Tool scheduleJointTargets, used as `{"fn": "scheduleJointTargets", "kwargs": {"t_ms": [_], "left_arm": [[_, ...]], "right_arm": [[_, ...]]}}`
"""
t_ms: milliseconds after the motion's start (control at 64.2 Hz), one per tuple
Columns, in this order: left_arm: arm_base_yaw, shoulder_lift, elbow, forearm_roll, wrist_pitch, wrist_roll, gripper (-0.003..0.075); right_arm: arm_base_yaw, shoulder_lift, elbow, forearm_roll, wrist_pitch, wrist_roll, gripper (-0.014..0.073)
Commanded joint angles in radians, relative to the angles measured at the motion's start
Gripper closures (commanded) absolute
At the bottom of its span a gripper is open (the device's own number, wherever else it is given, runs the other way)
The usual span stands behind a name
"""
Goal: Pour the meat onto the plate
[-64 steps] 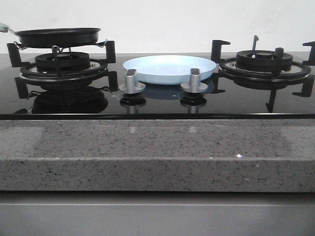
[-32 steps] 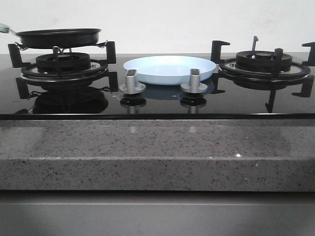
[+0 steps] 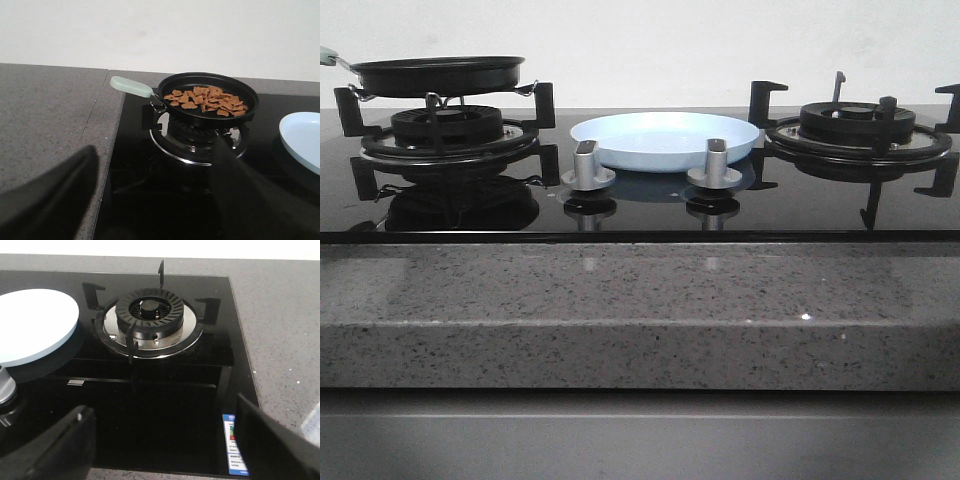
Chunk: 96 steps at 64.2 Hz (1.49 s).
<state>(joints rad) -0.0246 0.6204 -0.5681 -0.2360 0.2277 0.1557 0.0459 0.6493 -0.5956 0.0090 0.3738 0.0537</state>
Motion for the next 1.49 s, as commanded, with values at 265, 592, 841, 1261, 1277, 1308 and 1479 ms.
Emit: {"fn": "scheduleJointTargets", "kwargs": {"t_ms": [265,592,841,1261,1277,1308,1479], "left_arm": [[-0.005,0.003,-0.038,-0.004,-0.073,-0.002,0.0148],[-0.005,0.003,-0.038,-0.004,-0.073,-0.002,0.0230],[-0.005,0.003,-0.038,-0.004,-0.073,-0.002,0.0230],[-0.005,0.003,-0.038,-0.004,-0.075,-0.002,0.0230],[-0.005,0.003,-0.038,-0.004,-0.075,-0.002,0.0230],[-0.005,0.003,-0.038,-0.004,-0.075,-0.002,0.0230],[-0.005,0.003,-0.038,-0.004,-0.077,-0.002,0.0230]], "right_arm": [[-0.003,0.085,-0.070,0.081,-0.111,-0.003,-0.0036],[0.102,0.451,-0.359,0.085,0.000,-0.003,-0.0036],[0.198,0.776,-0.734,0.077,0.204,-0.004,-0.0036],[0.213,1.306,-1.511,0.080,0.785,-0.027,0.0160],[0.213,1.328,-1.551,0.082,0.809,-0.027,0.0172],[0.213,1.363,-1.590,0.085,0.848,-0.027,0.0188],[0.213,1.493,-1.736,0.091,0.965,-0.030,0.0202]]}}
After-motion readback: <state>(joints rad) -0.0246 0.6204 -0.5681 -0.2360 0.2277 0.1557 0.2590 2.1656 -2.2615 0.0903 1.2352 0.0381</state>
